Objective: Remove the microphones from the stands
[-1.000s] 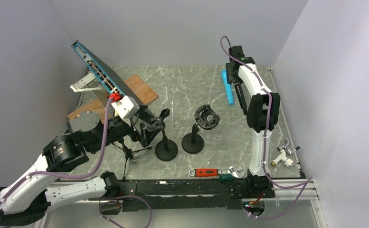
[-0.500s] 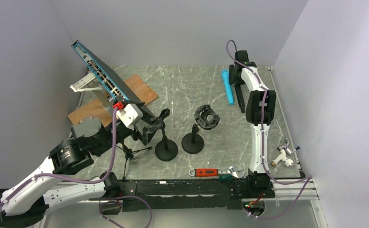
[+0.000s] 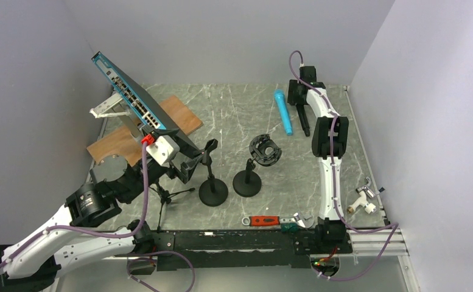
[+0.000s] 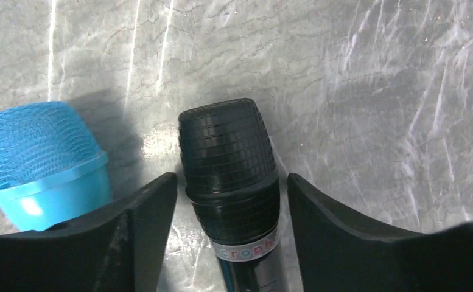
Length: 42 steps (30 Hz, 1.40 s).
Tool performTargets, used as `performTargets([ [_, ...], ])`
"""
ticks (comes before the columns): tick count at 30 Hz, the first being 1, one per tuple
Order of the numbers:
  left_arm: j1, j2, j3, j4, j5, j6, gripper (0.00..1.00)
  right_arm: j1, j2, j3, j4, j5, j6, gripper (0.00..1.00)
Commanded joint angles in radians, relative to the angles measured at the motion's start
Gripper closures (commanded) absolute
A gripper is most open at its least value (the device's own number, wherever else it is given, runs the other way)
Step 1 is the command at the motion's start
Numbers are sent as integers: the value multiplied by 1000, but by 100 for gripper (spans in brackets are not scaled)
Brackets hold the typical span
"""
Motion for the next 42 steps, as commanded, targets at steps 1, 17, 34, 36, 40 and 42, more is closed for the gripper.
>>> performTargets([
  [1,1,-1,7,37,-23,-1,1,-8,-4,28,59,-27,7,25],
  [17,2,63,130,-110,-172,-269,0,-1,-263,-16,-104,-58,106,3],
  [34,2,167,308,-395,-65,-448,3,221,-1372,-1038,272,-380,349,0],
  [36,7,221,378,-455,-65,-428,12,255,-1457,-1083,302,-410,371,0],
  [40,51,312,439,-506,29,-364,35,280,-1535,-1091,264,-438,400,0],
  [42,104,347,459,-526,91,-349,44,286,-1551,-1089,245,-462,399,0],
])
